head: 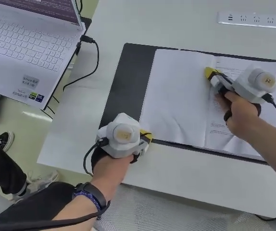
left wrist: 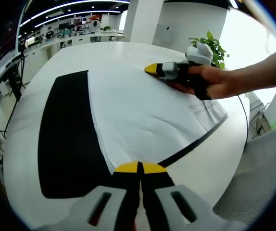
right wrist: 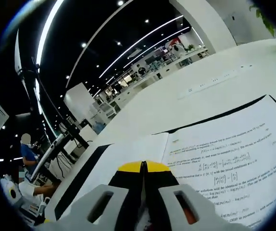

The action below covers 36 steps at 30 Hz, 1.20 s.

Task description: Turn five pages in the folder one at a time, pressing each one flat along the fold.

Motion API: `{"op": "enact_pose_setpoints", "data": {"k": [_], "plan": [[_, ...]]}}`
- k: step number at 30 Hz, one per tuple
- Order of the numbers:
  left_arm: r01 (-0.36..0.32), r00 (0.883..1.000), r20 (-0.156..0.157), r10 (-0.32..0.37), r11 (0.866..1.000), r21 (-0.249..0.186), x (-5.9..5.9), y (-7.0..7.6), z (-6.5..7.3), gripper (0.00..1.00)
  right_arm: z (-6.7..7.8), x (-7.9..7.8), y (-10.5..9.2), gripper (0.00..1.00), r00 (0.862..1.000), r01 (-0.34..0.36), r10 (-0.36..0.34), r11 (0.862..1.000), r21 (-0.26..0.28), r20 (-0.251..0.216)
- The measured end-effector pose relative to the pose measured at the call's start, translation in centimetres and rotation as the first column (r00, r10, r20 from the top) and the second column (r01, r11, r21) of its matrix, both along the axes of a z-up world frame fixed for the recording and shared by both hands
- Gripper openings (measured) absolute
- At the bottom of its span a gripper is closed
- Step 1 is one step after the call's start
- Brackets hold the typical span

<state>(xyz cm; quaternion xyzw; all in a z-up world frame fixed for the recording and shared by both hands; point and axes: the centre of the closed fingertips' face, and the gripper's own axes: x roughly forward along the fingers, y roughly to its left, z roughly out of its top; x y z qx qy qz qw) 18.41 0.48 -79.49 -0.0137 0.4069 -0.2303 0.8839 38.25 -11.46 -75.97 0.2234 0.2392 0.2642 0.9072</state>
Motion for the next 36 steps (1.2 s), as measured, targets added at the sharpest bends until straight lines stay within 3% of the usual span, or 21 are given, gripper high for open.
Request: {"op": "enact_pose_setpoints", "data": {"k": [8,12,15,20,26,33,36], "plan": [[0.001,1.0,0.007,-0.001,1.0,0.003,0.0,0.0,-0.1,0.0,-0.3,-3.2,-0.8,0.0,0.999,-0.038,0.038,0.999,0.013,0.008],[-0.022,1.0,0.004,0.023,0.999,-0.025,-0.1,0.0,-0.1,0.0,-0.5,-5.0,-1.0,0.0,0.998,-0.067,0.067,0.998,-0.004,0.014],[-0.016,1.0,0.009,0.016,1.0,-0.021,-0.1,-0.1,0.0,0.0,-0.5,-6.2,-1.1,0.0,0.998,-0.053,0.053,0.999,0.007,0.014],[-0.01,1.0,0.008,0.01,1.0,-0.018,-0.1,-0.1,0.1,0.0,-0.5,-7.0,-1.3,0.0,0.999,-0.046,0.045,0.999,0.012,0.013],[-0.017,1.0,0.014,0.017,0.999,-0.033,-0.2,-0.1,0.2,0.0,-0.4,-8.6,-1.1,0.0,0.996,-0.092,0.092,0.996,-0.02,0.014],[-0.025,1.0,0.019,0.025,1.0,-0.016,-0.2,-0.2,0.3,0.0,-0.5,-11.0,-0.8,0.0,0.995,-0.099,0.099,0.995,0.0,-0.017],[-0.027,0.999,0.022,0.027,1.0,-0.012,-0.1,-0.2,0.3,0.0,-0.9,-10.9,-1.0,0.0,0.995,-0.1,0.1,0.995,-0.005,-0.021]]}}
